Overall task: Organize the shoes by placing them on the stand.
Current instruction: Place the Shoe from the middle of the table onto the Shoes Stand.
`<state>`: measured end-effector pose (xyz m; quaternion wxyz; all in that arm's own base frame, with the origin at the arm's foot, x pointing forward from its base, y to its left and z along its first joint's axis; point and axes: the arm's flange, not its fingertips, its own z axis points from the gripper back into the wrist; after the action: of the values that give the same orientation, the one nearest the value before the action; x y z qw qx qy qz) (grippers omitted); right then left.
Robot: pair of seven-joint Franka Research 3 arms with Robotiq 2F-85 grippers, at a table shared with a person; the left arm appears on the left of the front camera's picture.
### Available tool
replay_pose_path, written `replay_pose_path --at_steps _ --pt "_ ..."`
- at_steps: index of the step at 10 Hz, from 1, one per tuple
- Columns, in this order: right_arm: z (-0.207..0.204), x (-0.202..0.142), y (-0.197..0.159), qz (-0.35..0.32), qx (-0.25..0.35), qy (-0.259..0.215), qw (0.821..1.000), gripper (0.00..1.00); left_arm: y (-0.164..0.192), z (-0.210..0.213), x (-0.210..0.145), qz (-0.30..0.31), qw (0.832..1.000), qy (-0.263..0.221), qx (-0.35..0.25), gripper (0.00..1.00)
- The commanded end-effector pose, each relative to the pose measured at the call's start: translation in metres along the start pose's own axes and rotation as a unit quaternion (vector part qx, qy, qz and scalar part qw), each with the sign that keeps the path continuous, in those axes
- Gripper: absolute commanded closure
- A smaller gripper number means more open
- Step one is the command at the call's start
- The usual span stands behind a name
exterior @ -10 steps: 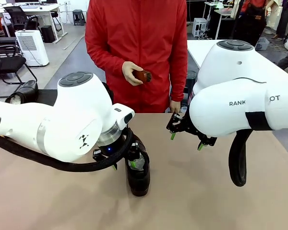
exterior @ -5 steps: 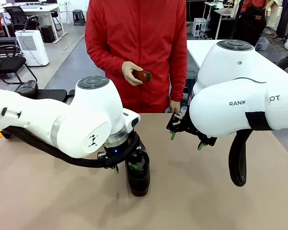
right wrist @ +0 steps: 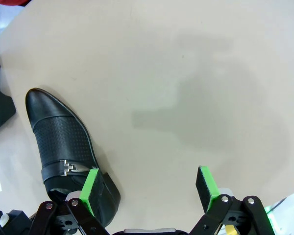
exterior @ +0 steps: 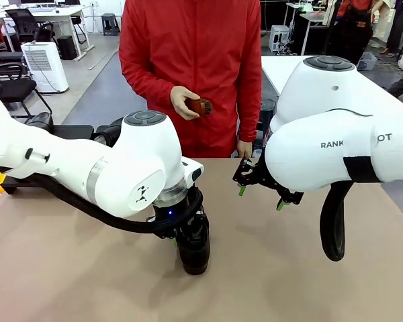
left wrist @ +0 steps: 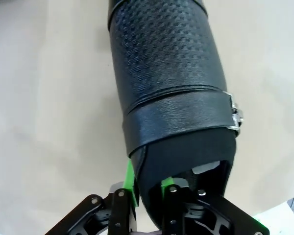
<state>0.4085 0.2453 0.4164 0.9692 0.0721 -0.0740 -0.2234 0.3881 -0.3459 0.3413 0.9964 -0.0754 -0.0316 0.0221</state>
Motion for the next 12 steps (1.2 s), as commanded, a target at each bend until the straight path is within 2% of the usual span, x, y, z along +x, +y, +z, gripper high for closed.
replay_pose_path --at_steps 1,6,8,10,12 --pt "0.002 0.000 0.000 0.007 0.001 -0.002 1.000 0.00 -0.004 0.007 0.002 0.000 1.000 -0.010 0.009 1.00" --pt "0.002 0.000 0.000 0.007 0.001 -0.002 1.000 0.00 0.000 0.016 -0.003 -0.006 1.000 -0.003 0.020 1.00" --pt "0.002 0.000 0.000 0.007 0.001 -0.002 1.000 0.00 0.004 0.056 -0.020 -0.030 0.999 -0.014 0.000 1.00" --pt "0.002 0.000 0.000 0.007 0.001 -0.002 1.000 0.00 0.017 0.120 -0.038 -0.089 0.994 -0.049 -0.032 1.00" --pt "0.002 0.000 0.000 0.007 0.001 -0.002 1.000 0.00 0.054 0.173 -0.032 -0.104 0.987 -0.115 -0.043 1.00"
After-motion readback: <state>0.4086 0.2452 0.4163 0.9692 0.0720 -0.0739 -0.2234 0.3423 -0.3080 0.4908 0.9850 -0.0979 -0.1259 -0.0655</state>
